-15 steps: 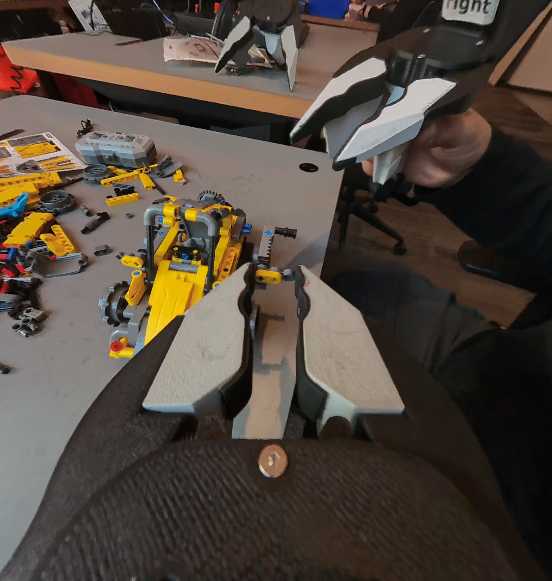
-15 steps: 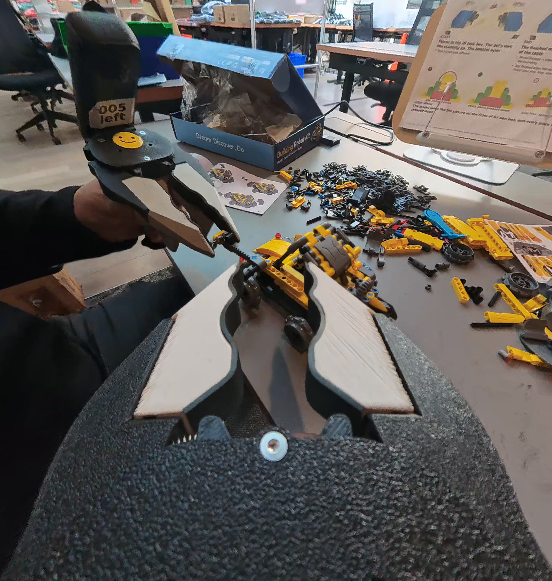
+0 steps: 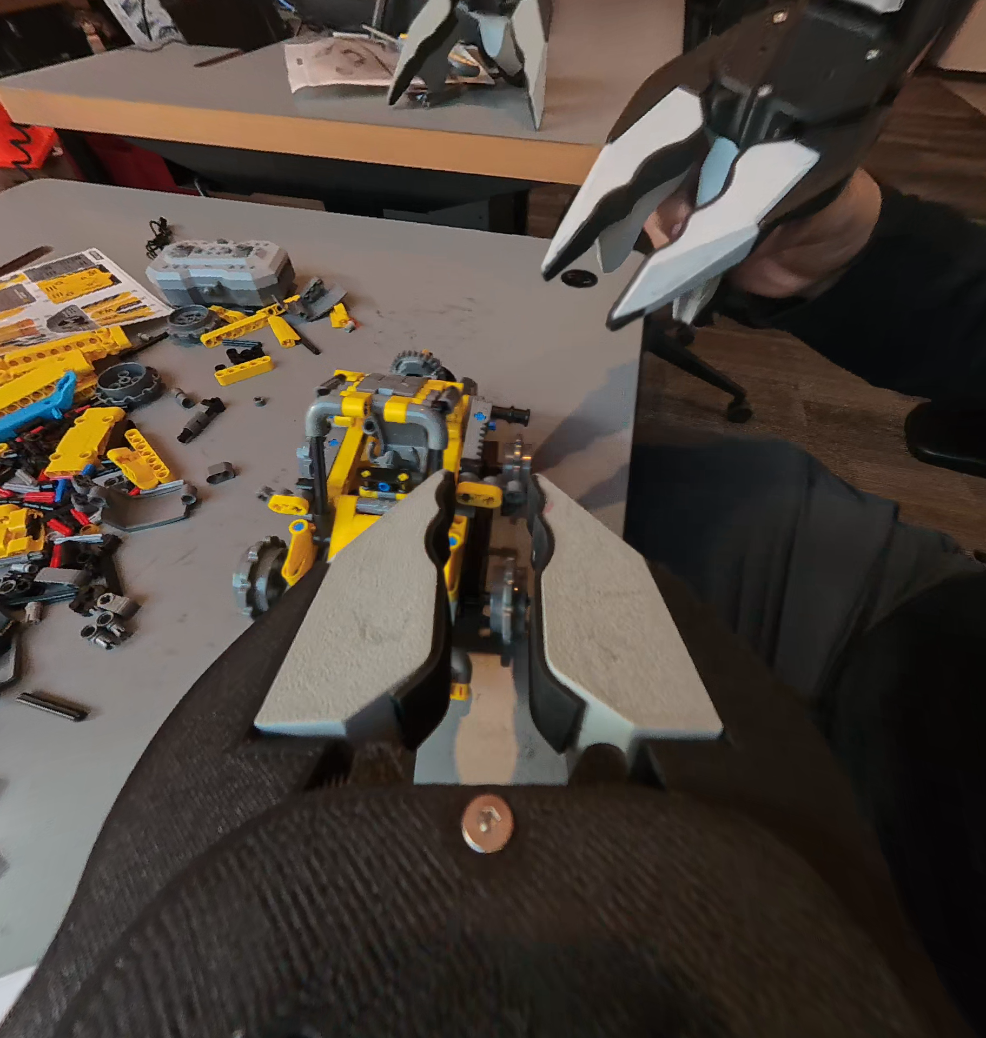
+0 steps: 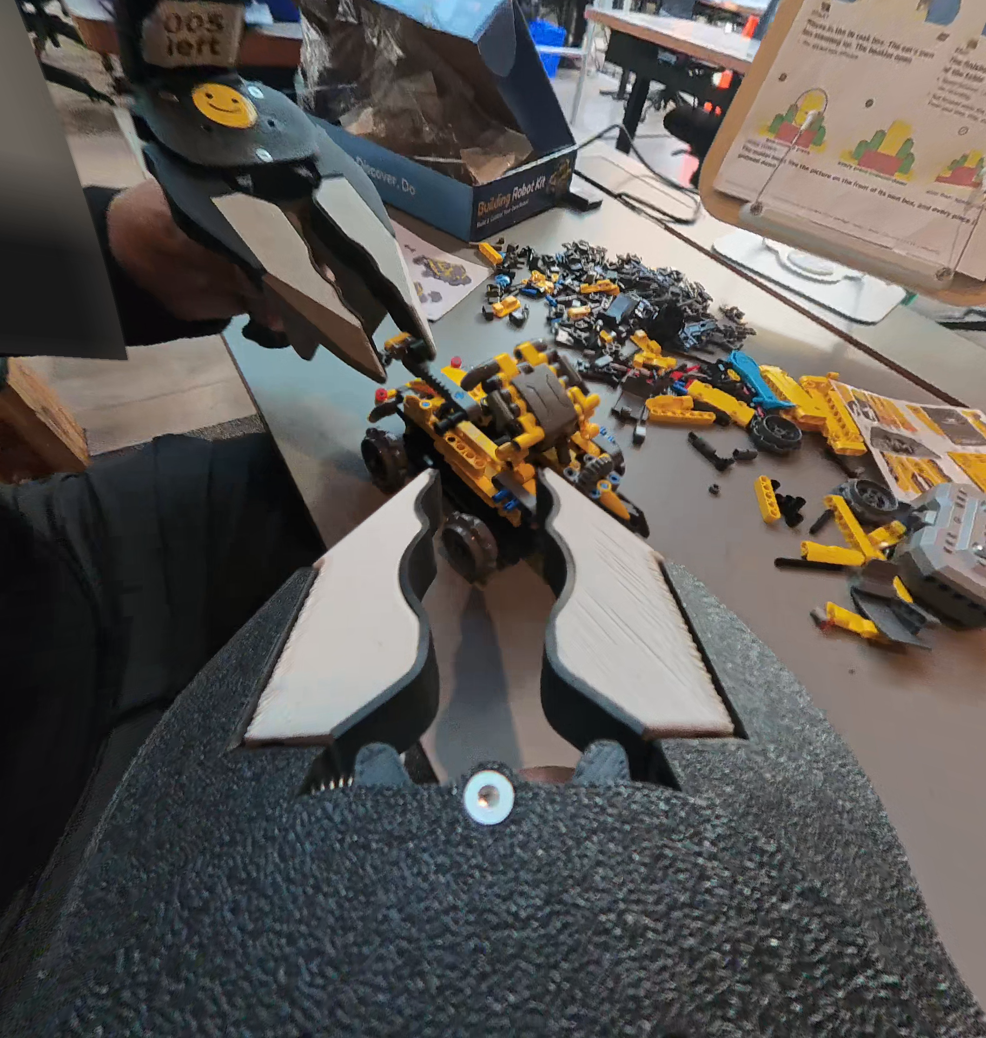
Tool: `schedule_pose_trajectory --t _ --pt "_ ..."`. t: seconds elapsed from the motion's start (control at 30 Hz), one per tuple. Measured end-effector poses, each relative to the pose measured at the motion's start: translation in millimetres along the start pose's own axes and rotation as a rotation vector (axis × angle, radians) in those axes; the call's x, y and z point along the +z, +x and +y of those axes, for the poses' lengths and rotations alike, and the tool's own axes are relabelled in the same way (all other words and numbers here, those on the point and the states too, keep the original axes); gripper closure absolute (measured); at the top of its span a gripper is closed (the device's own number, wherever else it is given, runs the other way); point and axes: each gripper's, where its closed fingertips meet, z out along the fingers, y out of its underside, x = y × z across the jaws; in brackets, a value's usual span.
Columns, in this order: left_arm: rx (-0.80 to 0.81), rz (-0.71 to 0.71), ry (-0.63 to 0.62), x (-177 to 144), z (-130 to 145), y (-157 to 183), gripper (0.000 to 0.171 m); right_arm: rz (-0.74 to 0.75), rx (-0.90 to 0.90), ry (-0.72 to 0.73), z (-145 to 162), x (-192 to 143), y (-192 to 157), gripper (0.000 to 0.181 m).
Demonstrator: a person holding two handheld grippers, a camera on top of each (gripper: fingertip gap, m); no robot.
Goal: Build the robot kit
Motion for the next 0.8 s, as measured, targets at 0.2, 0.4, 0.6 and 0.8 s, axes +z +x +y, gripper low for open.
schedule_pose_trajectory --t 0.2,0.4,0.6,0.8 --pt "-0.04 0.03 -0.013 9 5 -5 0.149 -0.095 -0.035 0.065 -9 11 20 0.154" --pt "0.059 0.027 -0.012 9 3 6 0.149 -0.129 -0.118 0.046 -10 17 9 0.15" --pt "0.116 0.032 -0.009 14 2 6 0.149 -0.132 -0.223 -0.016 -15 38 -12 0.15" --pt "0.099 0.056 0.023 12 3 9 0.149 -0.086 -0.274 -0.089 -2 53 -21 0.151"
